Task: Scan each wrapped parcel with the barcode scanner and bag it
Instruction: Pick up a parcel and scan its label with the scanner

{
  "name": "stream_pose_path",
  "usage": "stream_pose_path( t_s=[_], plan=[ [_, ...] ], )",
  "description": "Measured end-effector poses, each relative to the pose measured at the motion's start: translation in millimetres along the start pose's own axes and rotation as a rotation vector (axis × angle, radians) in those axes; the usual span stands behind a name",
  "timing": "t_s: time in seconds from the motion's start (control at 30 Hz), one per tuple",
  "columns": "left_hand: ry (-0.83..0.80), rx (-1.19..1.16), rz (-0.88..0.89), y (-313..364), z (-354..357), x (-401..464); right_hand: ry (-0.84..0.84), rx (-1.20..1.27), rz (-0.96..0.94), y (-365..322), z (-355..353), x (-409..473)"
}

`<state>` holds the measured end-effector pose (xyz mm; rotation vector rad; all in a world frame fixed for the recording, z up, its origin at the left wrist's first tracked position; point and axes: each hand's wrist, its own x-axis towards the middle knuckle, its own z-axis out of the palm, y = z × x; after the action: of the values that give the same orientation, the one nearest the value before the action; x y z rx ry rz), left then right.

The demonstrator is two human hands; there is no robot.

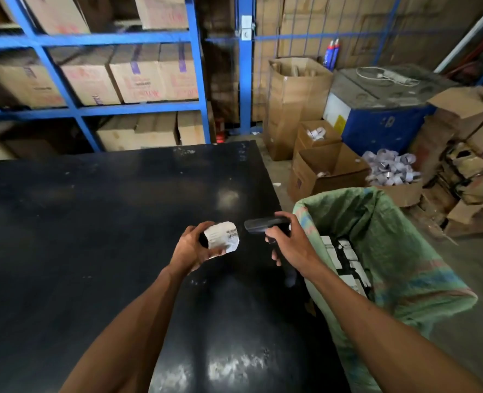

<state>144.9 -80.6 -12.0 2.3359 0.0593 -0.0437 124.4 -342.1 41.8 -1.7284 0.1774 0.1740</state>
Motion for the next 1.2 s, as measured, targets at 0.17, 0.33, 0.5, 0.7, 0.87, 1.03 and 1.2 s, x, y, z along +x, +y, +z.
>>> stream_pose_path(
  t_s=[0.17, 0.33, 0.5, 0.7, 0.87, 1.03, 1.2],
  plan=[
    [-0.017, 0.061, -0.021, -7, 0, -18, -0.048, -0.179, -0.04, 0, 8, -13],
    [0.007, 0.051, -0.024, -7, 9, -32, -0.038, -0.247, -0.06, 8, 12, -22],
    [0.016, 0.043, -0.019, -6, 10, -39, -0.051, -0.269, -0.041, 14, 11, -23],
    [0.057, 0.032, -0.029, -4, 9, -39, -0.047, -0.312, -0.023, 17, 8, -22],
    [0.077, 0.027, -0.031, -1, 13, -38, -0.052, -0.317, -0.034, 16, 11, -23],
    [0.058, 0.027, -0.045, -4, 13, -34, -0.063, -0.315, -0.057, 12, 15, -23],
    [0.053, 0.016, -0.055, -4, 14, -33, -0.042, -0.291, -0.104, 14, 17, -20]
  ],
)
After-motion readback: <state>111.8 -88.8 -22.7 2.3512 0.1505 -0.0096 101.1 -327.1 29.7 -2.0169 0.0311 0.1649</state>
